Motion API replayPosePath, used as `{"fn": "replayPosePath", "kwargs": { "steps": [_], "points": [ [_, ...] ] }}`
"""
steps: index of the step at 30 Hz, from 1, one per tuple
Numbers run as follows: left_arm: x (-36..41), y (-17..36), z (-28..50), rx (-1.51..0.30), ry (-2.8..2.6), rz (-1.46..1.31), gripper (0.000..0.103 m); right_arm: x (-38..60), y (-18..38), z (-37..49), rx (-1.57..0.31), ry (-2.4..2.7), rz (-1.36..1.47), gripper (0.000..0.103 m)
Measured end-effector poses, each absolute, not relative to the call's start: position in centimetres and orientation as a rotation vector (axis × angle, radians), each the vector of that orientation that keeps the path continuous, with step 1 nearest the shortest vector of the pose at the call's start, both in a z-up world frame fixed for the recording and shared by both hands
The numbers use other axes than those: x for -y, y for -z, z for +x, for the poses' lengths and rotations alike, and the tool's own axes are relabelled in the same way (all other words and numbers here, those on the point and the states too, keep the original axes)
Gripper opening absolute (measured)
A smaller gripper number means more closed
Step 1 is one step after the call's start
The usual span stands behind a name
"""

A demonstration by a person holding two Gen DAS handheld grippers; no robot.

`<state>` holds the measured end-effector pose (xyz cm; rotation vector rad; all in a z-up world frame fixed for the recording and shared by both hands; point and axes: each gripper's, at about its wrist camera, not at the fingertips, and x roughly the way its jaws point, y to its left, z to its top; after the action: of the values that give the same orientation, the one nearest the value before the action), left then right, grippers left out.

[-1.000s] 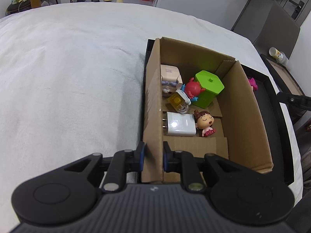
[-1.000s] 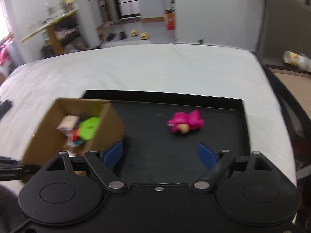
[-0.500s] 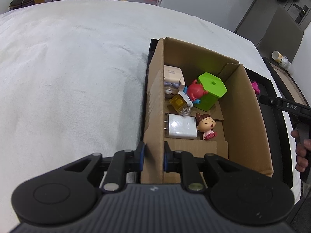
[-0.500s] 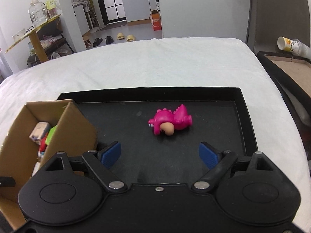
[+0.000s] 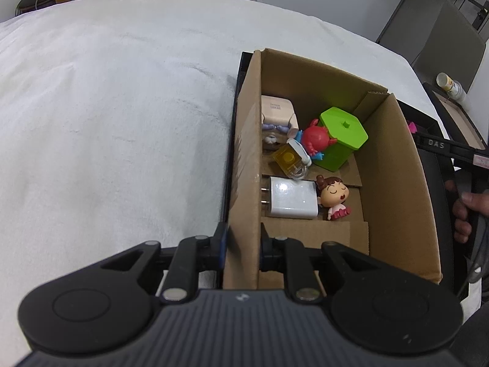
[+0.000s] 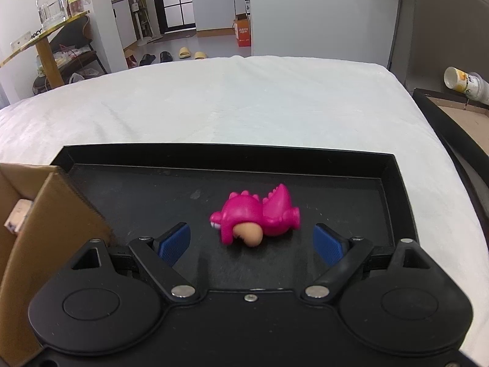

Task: Organize rigid objects
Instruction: 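Reach the right gripper to the pink dinosaur toy and grasp it, then carry the pink dinosaur with the right gripper into the box and release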

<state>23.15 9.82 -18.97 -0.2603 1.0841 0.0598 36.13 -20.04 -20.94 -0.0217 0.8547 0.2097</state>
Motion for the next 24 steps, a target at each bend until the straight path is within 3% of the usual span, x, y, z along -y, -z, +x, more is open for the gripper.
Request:
{"fn": "replayPosePath", "kwargs": {
  "steps": [9,11,12,24],
  "points": [
    [-9.9,19.1,23.3,-1.076,-0.059,-0.264,0.017,19.7,22.1,36.9,-0.857,-0.212,-0.038,0.086],
    [-10.0,19.1,23.3,-1.075,-0.058,-0.264,0.017,19.7,22.3,37.0,-0.856,-0.219,-0.037,0.081],
    [-10.0,19.2,23.3,-1.073,-0.057,-0.265,0.017,19.7,22.3,36.9,-0.861,-0.226,-0.031,0.067],
    [-10.2,18.9,23.2,-1.065,-0.050,-0.274,0.017,20.2,20.6,34.1,-0.885,-0.250,-0.067,0.067]
  ]
}}
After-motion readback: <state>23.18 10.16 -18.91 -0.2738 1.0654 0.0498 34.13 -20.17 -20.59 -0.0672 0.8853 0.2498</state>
